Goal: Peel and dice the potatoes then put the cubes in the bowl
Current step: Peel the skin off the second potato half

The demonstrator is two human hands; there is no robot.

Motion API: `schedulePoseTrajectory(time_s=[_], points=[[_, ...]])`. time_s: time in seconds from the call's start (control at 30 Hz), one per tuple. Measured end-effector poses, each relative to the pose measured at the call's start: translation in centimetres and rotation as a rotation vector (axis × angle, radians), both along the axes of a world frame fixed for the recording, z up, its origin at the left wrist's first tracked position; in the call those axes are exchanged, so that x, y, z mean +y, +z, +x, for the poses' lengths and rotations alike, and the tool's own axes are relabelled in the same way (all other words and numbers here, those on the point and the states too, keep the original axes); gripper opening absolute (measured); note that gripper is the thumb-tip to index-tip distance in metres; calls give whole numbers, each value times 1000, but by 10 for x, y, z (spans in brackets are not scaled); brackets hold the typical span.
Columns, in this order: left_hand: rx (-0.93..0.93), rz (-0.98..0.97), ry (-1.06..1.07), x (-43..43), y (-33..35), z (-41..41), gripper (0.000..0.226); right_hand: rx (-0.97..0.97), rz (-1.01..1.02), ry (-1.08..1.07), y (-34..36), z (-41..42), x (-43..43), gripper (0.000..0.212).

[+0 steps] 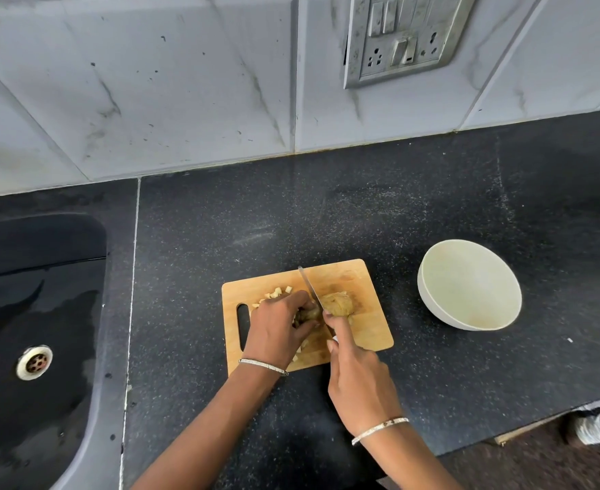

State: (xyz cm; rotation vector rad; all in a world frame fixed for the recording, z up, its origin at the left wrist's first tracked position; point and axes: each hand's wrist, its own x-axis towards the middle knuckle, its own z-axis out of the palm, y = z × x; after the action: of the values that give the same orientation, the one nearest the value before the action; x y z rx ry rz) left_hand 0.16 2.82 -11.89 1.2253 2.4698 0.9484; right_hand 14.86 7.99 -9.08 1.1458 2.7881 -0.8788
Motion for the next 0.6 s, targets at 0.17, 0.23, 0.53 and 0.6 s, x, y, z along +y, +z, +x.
schedulePoseTrajectory(time_s=[0.17, 0.23, 0.53, 0.6], points=[[-25, -10, 2, 1, 1, 0, 21, -34, 29, 16, -3, 11, -4, 41], [-28, -8, 7, 1, 1, 0, 21, -47, 36, 21, -4, 15, -6, 42], [-19, -4, 21, 1, 0, 2, 20, -107, 57, -12, -14, -1, -6, 45], [-16, -15, 26, 1, 0, 2, 21, -106, 63, -12, -16, -1, -5, 43]])
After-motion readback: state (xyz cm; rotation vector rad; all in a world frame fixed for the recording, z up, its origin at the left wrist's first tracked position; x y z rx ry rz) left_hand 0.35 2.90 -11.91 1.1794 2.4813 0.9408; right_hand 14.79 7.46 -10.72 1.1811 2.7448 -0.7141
